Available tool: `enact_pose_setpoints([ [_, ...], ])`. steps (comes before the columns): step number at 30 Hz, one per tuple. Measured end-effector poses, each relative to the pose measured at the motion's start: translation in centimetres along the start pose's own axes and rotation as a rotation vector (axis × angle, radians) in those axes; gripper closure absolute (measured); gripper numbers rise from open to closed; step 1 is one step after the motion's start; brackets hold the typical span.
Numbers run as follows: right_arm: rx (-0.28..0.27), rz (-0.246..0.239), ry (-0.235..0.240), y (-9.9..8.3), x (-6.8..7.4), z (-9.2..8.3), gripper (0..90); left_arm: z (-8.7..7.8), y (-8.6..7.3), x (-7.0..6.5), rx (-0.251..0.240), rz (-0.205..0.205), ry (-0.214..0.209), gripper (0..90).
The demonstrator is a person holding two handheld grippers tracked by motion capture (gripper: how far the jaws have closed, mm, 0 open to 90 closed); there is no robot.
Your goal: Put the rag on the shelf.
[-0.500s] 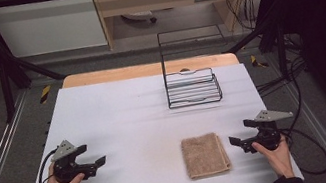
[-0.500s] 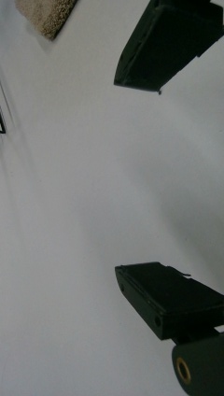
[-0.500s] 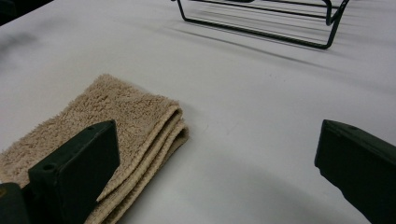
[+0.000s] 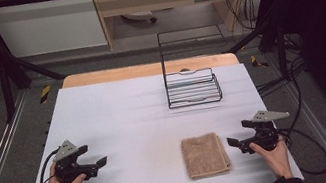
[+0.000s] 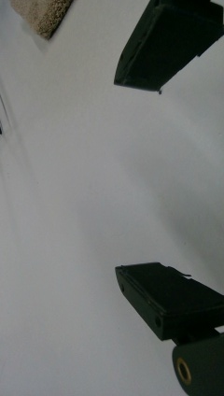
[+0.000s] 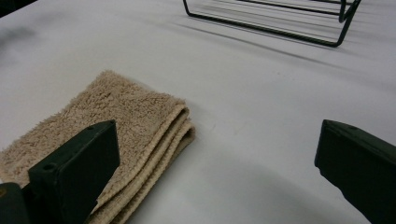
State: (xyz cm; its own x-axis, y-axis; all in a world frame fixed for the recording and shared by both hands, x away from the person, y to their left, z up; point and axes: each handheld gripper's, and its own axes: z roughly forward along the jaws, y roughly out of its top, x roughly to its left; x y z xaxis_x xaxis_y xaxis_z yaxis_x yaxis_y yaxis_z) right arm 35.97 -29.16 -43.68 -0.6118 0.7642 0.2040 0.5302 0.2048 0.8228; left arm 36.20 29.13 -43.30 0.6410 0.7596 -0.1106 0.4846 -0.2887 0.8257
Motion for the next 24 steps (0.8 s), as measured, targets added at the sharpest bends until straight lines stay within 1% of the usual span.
enact_pose_setpoints([
  [3,0.006,0.001,0.006,0.0,0.3,0.2,0.6,0.2,0.1,-0.2,0.001,-0.001,-0.006,7.7],
  [5,0.010,-0.004,0.007,0.1,0.3,0.3,0.6,0.3,0.1,-0.4,0.008,0.007,-0.008,7.6],
  [9,0.029,-0.013,0.008,0.3,0.9,0.9,1.8,0.6,0.2,-0.7,0.009,0.007,-0.016,7.4],
  [10,0.035,-0.023,0.005,0.3,1.0,1.0,2.3,0.6,0.2,-0.7,0.010,0.006,-0.016,7.4],
  [17,0.048,-0.037,0.018,0.8,2.1,1.9,5.8,0.8,0.2,-1.0,0.017,0.015,-0.020,7.2],
  [18,0.048,-0.040,0.016,0.9,2.2,2.1,7.0,0.9,0.2,-1.1,0.017,0.011,-0.021,7.2],
  [19,0.051,-0.039,0.012,0.9,2.3,2.3,8.7,0.9,0.2,-1.0,0.019,0.015,-0.021,7.2],
  [21,0.076,-0.015,-0.003,1.0,2.4,2.8,18.3,1.0,0.2,-1.0,0.023,0.015,-0.019,7.3],
  [24,0.101,-0.001,-0.014,1.0,2.4,3.4,31.2,1.0,0.2,-1.1,0.025,0.014,-0.018,7.4],
])
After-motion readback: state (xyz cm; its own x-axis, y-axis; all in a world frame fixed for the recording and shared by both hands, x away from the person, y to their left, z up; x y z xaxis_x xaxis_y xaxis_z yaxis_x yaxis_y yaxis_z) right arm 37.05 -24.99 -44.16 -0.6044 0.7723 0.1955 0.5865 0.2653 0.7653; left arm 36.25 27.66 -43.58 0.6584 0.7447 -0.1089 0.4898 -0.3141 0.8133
